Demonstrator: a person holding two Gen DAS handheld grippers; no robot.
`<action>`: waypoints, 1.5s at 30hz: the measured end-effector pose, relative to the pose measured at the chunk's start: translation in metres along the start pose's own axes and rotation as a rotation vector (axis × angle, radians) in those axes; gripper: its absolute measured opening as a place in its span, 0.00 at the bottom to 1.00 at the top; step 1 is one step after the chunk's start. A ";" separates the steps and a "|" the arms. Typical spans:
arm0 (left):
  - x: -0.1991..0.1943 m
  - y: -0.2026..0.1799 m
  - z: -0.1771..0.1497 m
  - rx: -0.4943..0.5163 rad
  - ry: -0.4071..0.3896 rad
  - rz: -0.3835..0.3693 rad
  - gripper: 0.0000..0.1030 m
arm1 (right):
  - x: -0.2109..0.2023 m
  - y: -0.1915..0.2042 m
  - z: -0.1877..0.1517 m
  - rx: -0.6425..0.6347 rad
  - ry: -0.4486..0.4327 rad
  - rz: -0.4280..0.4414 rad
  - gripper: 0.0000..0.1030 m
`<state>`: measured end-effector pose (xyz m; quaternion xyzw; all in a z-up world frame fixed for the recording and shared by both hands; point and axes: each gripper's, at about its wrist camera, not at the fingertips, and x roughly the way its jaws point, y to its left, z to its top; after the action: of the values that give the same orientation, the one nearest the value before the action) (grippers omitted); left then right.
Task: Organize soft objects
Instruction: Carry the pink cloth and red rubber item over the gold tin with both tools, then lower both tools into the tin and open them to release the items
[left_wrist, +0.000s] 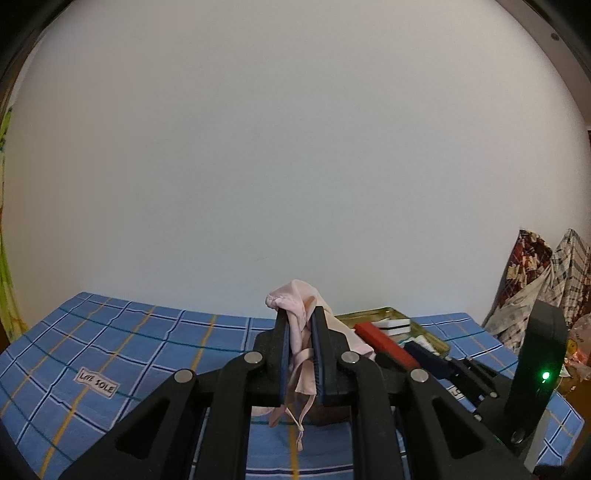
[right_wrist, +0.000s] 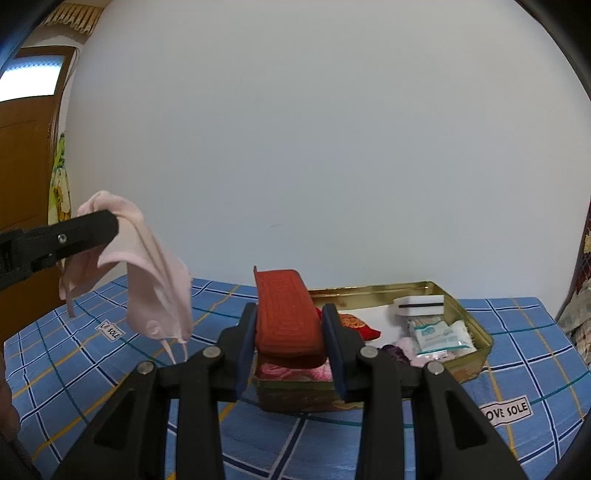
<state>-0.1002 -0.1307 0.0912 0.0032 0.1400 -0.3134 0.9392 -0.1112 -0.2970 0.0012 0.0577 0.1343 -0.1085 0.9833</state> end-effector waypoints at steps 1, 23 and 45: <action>0.002 -0.004 0.001 0.004 0.000 -0.009 0.12 | 0.000 -0.002 0.000 0.002 -0.002 -0.004 0.34; 0.034 -0.031 0.014 -0.009 0.007 -0.142 0.12 | -0.002 -0.059 0.008 0.101 -0.020 -0.123 0.34; 0.077 -0.046 0.016 -0.030 0.036 -0.185 0.12 | -0.001 -0.091 0.009 0.132 -0.028 -0.238 0.34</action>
<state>-0.0643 -0.2146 0.0903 -0.0182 0.1612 -0.3965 0.9036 -0.1308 -0.3866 0.0018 0.1045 0.1190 -0.2337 0.9593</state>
